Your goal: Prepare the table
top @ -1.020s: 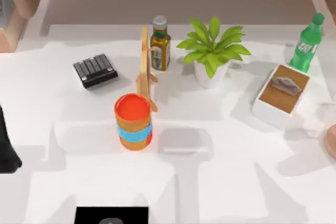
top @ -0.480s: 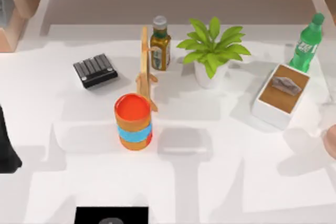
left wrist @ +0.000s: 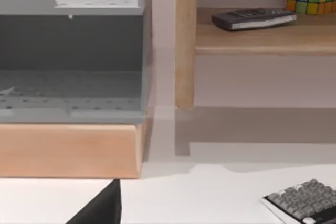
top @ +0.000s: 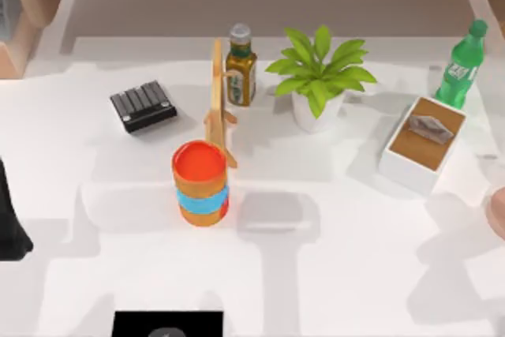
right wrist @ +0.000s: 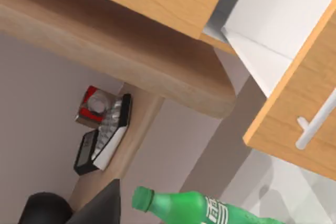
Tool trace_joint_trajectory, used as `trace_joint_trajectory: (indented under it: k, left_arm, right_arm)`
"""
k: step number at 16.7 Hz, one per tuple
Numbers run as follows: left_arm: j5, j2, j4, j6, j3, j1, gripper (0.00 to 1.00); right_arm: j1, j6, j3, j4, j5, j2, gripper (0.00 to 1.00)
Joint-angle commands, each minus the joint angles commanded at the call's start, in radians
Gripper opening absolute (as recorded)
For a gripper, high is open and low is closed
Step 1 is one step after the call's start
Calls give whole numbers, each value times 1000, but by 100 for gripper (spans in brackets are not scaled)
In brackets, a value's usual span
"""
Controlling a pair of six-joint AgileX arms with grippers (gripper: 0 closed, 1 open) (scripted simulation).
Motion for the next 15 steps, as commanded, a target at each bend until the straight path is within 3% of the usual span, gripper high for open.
trace_joint_trajectory:
  k: [8,15]
  left_arm:
    - [0,0,0,0,0,0,100]
    - [0,0,0,0,0,0,100]
  right_arm:
    - [-161,368,192,361,-133,488,100]
    - [-190,499,317,473,-162,698,100]
